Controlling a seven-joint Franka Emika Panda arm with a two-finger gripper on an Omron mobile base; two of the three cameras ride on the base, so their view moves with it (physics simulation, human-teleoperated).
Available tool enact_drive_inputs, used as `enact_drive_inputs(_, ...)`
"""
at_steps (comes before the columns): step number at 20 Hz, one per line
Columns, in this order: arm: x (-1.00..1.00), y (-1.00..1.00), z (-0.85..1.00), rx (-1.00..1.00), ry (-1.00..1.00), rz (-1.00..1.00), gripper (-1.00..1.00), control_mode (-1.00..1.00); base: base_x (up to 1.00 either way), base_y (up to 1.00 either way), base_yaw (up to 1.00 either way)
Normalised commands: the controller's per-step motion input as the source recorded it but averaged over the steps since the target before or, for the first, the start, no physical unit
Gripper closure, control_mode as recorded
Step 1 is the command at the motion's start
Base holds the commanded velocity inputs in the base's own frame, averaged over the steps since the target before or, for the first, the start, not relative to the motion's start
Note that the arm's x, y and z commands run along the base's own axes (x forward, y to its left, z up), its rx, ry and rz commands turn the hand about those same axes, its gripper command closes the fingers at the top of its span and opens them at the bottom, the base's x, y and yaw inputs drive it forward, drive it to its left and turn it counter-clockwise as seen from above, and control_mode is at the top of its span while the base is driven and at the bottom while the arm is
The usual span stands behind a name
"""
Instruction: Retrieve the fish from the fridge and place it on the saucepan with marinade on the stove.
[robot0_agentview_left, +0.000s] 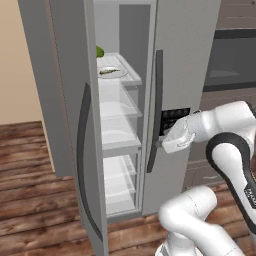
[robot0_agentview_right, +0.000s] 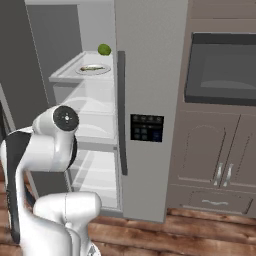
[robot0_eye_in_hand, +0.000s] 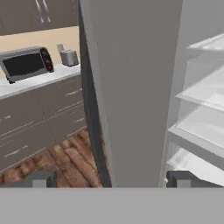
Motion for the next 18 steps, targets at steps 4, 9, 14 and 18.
enact_drive_inputs(4,0.03,-0.28,-0.09,0.05,-0.08,0.34,-1.00,-1.00,0.00,0.00,0.00)
enact_drive_inputs(9,0.13,0.11,0.00,0.17,-0.11,0.06,-1.00,-1.00,0.00,0.00,0.00)
enact_drive_inputs(14,0.32,0.30,0.00,0.10,-0.09,0.00,-1.00,-1.00,0.00,0.00,0.00)
enact_drive_inputs(18,0.38,0.45,-0.17,0.01,0.00,0.00,-1.00,-1.00,0.00,0.00,0.00)
